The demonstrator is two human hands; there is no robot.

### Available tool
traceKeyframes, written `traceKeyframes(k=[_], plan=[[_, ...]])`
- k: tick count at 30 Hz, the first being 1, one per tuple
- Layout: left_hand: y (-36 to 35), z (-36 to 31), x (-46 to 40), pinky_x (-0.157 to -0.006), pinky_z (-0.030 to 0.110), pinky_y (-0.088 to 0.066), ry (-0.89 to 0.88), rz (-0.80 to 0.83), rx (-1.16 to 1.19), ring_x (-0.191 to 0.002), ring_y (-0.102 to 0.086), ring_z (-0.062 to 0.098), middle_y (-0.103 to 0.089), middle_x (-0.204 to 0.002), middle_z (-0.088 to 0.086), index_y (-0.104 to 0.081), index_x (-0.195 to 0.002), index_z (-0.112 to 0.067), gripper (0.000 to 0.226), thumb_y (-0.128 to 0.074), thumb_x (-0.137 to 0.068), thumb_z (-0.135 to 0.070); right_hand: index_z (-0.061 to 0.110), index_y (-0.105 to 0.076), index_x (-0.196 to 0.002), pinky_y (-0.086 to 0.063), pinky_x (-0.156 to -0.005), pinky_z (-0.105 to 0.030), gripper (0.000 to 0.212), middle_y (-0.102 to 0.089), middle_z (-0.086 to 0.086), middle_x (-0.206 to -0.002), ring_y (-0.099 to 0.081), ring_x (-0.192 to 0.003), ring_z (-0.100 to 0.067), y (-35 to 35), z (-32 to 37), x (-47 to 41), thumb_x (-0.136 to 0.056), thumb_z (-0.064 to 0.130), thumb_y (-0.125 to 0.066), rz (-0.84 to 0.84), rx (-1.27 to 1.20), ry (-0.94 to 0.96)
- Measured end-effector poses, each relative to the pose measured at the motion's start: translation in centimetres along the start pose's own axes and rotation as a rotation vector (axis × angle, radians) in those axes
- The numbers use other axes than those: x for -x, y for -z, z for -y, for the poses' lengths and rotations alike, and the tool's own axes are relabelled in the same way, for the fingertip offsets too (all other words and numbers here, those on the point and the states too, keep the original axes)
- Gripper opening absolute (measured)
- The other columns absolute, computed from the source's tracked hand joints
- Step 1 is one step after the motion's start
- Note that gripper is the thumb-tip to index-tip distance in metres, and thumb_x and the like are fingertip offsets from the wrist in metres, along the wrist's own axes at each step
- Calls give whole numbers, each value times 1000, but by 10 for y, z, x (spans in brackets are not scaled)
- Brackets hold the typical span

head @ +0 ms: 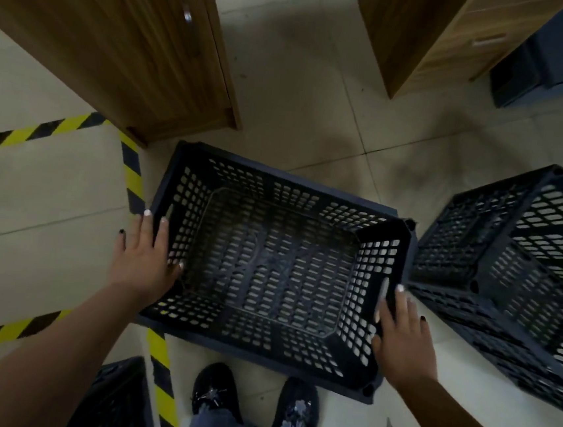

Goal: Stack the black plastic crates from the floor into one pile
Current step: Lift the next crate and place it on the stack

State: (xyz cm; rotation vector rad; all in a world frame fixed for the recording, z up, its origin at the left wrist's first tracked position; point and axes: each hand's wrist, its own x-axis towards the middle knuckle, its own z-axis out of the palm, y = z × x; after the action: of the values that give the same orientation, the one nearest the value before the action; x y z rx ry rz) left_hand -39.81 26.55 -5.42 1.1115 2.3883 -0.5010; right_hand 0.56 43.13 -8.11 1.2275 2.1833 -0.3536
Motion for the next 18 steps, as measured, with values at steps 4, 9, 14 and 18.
traceKeyframes(k=[4, 9, 14, 18], plan=[[-15, -10, -8, -115, 51, -15, 75, 32, 66, -145, 1, 42, 11, -157, 26, 1, -153, -13, 89, -48, -90, -51, 15, -1, -152, -36, -107, -48, 83, 7, -24, -157, -22, -141, -43, 8, -10, -14, -90, 13, -56, -42, -169, -81], [-34, -24, -17, -108, 55, -28, 141, 28, 183, -140, -10, 48, 17, -156, 24, 8, -152, -22, 93, -54, -88, -51, 31, 21, -147, -47, -91, -43, 98, 15, -21, -157, -48, -122, -43, 0, 7, -26, -89, -4, -48, -82, -407, -201], [-31, -14, -22, -97, 54, -38, 173, -50, 223, -124, -33, 50, -9, -155, 27, -13, -153, -22, 81, -58, -88, -40, 43, 23, -143, -53, -70, -41, 110, -2, -18, -158, -60, -86, -39, -6, 8, -27, -83, -7, -54, -161, -486, -244], [-17, -4, -5, -92, 52, -39, 108, -82, 218, -109, -41, 49, -38, -131, 32, -20, -152, -19, 77, -59, -88, -36, 36, 10, -149, -50, -55, -40, 104, -19, -23, -151, -57, -68, -37, 14, -2, -11, -81, -4, -56, -183, -447, -239]])
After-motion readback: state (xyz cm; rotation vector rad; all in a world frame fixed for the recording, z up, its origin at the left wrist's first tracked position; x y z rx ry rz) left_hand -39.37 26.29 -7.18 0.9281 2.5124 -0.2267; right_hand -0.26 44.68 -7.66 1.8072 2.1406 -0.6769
